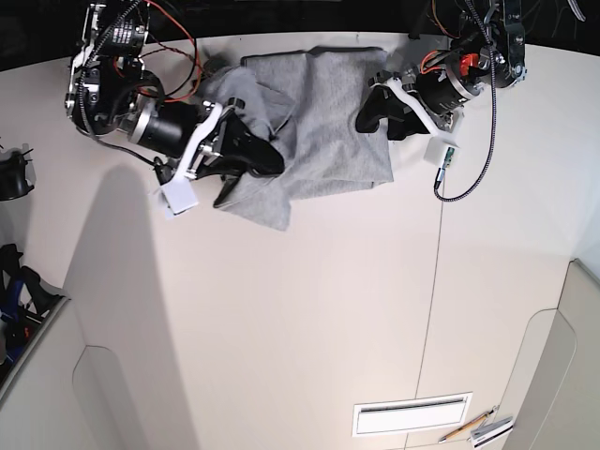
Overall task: Fold the T-shirt properly
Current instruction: 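Fold the other strip end with the right gripper onto the stack, then grip the folded bundle with both grippers and square its edges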
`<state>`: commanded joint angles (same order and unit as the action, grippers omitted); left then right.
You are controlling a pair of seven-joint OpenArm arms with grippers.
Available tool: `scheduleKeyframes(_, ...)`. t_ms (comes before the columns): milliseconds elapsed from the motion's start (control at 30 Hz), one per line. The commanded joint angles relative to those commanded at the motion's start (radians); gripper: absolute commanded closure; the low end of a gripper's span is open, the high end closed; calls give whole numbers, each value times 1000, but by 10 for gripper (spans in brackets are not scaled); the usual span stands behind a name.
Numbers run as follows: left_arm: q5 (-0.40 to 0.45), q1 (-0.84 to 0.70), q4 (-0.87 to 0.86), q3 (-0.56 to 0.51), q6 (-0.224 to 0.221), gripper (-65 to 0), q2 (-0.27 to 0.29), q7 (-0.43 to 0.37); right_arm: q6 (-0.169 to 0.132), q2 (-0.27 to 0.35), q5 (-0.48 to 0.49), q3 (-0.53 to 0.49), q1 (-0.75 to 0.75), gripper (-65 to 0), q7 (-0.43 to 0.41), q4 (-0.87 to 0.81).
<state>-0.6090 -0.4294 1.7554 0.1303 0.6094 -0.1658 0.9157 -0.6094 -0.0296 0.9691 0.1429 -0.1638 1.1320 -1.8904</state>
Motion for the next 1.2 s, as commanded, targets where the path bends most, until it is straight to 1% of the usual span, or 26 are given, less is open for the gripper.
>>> scheduleKeyframes(133, 0, 0, 0, 0, 0, -343, 0, 0, 4, -55, -109, -130, 1, 0, -103, 2)
scheduleKeyframes(300, -31, 0, 7, 0, 0, -343, 0, 4, 6, -105, -264, -288, 4, 0, -205, 41)
scheduleKeyframes(333, -30, 0, 13, 3, 0, -343, 0, 8, 13, -110, -292, -310, 3, 0, -218, 53)
scheduleKeyframes(367, -31, 0, 22, 11, 0, -343, 0, 12, 12, -110, -303, -330, 5, 0, -220, 64)
scheduleKeyframes(400, -33, 0, 35, 23, 0, -343, 0, 24, 13, -110, -313, -343, 6, -20, -220, 74)
scheduleKeyframes(467, -69, 0, 70, 68, 0, -343, 0, 58, 12, -109, -315, -350, 6, -213, -220, 82)
scheduleKeyframes(500, -93, 0, 90, 98, 1, -343, 0, 77, 13, -109, -315, -350, 6, -273, -220, 81)
scheduleKeyframes(533, -107, -1, 112, 130, 1, -344, -1, 92, 13, -110, -314, -350, 8, -296, -220, 81)
scheduleKeyframes(667, -129, -1, 168, 260, 8, -343, -1, 121, 12, -109, -303, -350, 8, -295, -223, 81)
scheduleKeyframes(767, -182, -7, 182, 357, 14, -343, -1, 140, 12, -110, -280, -351, 8, -295, -218, 81)
scheduleKeyframes(833, -255, -12, 192, 424, 40, -343, -3, 167, 12, -109, -270, -353, 8, -295, -208, 81)
scheduleKeyframes(900, -385, -34, 214, 472, 89, -343, -22, 205, 13, -109, -275, -350, 9, -294, -220, 80)
scheduleKeyframes(933, -452, -53, 232, 487, 89, -343, -30, 227, 13, -109, -275, -343, 14, -284, -243, 80)
scheduleKeyframes(967, -511, -73, 256, 491, 89, -343, -34, 246, 14, -109, -276, -330, 28, -240, -256, 80)
scheduleKeyframes(1000, -552, -92, 286, 491, 89, -343, -33, 254, 15, -109, -282, -312, 51, -178, -266, 80)
scheduleKeyframes(1033, -589, -109, 319, 486, 89, -342, -29, 257, 15, -109, -288, -289, 79, -100, -266, 80)
scheduleKeyframes(1067, -610, -126, 354, 475, 89, -326, -25, 265, 15, -109, -311, -261, 113, -10, -265, 80)
scheduleKeyframes(1133, -647, -152, 420, 417, 89, -287, -19, 302, 15, -103, -394, -202, 176, 0, -266, 80)
scheduleKeyframes(1200, -639, -172, 446, 322, 89, -285, -17, 308, 16, -83, -428, -154, 221, 0, -272, 86)
